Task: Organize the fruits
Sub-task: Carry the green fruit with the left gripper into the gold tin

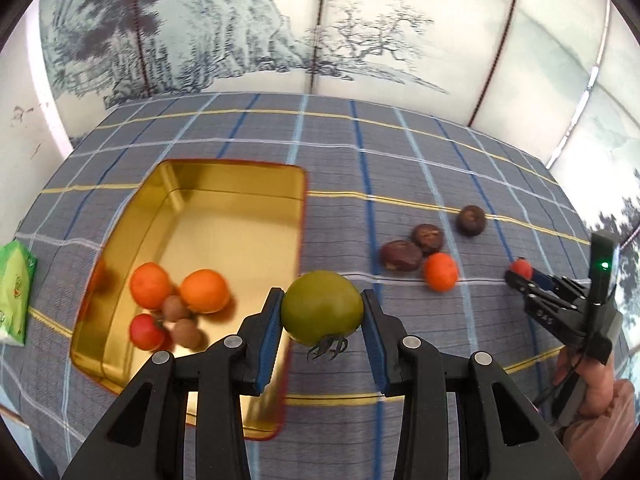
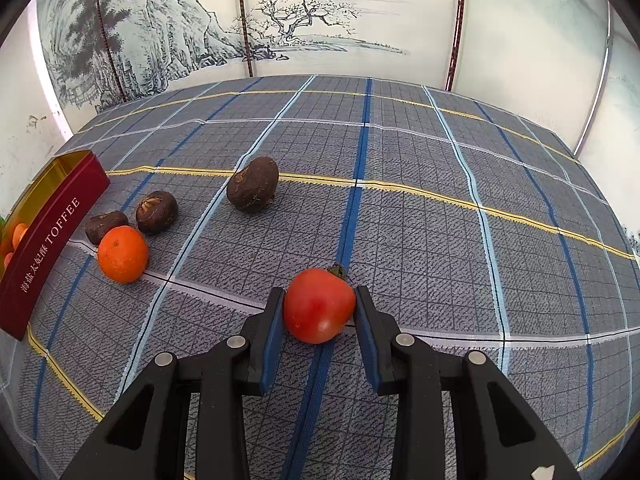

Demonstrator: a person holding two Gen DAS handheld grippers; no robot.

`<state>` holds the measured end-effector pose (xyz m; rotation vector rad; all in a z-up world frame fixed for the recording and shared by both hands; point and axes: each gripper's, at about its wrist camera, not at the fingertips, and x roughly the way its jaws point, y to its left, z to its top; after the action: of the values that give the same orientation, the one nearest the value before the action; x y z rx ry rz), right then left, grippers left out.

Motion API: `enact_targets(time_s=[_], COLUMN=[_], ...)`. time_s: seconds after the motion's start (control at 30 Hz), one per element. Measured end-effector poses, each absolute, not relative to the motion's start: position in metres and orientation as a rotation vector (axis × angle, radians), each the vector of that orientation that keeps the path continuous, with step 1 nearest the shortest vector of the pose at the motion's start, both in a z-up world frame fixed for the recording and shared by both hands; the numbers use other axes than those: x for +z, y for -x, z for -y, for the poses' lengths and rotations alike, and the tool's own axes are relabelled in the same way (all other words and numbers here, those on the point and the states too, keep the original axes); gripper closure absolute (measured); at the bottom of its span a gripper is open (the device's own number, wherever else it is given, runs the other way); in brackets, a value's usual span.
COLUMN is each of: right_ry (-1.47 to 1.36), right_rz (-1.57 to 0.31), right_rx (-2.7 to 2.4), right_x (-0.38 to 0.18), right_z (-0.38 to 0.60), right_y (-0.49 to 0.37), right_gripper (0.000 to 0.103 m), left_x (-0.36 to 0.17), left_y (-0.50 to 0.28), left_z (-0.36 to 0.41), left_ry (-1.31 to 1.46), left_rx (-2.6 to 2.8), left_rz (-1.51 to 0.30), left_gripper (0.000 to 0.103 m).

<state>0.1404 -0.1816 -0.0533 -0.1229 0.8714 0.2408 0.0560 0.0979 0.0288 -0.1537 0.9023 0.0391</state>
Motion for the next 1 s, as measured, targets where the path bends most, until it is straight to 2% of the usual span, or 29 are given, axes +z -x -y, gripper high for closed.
enact_targets(time_s=[0.33,1.0], right_ry=[0.124,0.125], right_rz=[-0.871,-0.872], right_rx=[0.240,0.238], right_x=[-0.053,-0.053], right_z=[0.181,0.181], right_y=[-0.140,-0.140], right_gripper=[0.071,0.071], left_x=[0.006,-0.033], left_y=[-0.054,-0.054], left_z=[-0.137,-0.166], left_ry=[0.192,0.184], left_rx=[0.110,0.208], left_rz=[-0.976,-1.091], left_gripper=[0.064,0.064])
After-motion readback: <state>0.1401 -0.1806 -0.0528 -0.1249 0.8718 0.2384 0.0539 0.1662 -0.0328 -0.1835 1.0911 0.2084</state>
